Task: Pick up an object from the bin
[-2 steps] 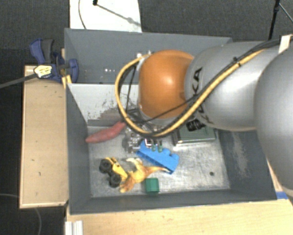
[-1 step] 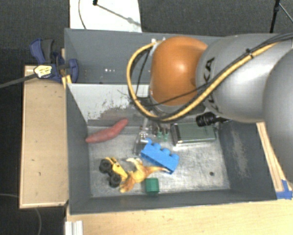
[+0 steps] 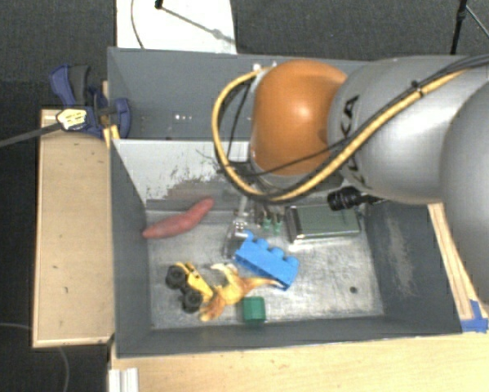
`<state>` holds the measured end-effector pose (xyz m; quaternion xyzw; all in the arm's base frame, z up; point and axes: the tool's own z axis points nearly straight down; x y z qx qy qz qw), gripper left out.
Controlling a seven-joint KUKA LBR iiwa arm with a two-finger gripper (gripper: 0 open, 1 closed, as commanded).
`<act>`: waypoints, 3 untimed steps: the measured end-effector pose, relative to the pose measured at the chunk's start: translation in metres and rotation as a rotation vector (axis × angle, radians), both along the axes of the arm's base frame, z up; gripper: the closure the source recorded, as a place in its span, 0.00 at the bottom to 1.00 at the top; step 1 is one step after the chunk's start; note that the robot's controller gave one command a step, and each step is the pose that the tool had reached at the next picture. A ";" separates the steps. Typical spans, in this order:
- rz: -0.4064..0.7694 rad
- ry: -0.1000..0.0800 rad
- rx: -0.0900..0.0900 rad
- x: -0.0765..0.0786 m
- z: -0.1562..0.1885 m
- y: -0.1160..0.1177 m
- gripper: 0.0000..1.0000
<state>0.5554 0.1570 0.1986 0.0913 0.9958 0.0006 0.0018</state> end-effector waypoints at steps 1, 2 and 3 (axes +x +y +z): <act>0.078 -0.005 0.001 0.000 -0.034 0.008 0.00; 0.288 0.007 -0.002 -0.012 -0.059 0.006 0.00; 0.474 0.003 -0.002 -0.021 -0.050 0.007 0.00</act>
Offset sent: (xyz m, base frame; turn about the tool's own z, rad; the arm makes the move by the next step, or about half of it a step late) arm -0.0231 -0.0005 -0.0535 -0.5534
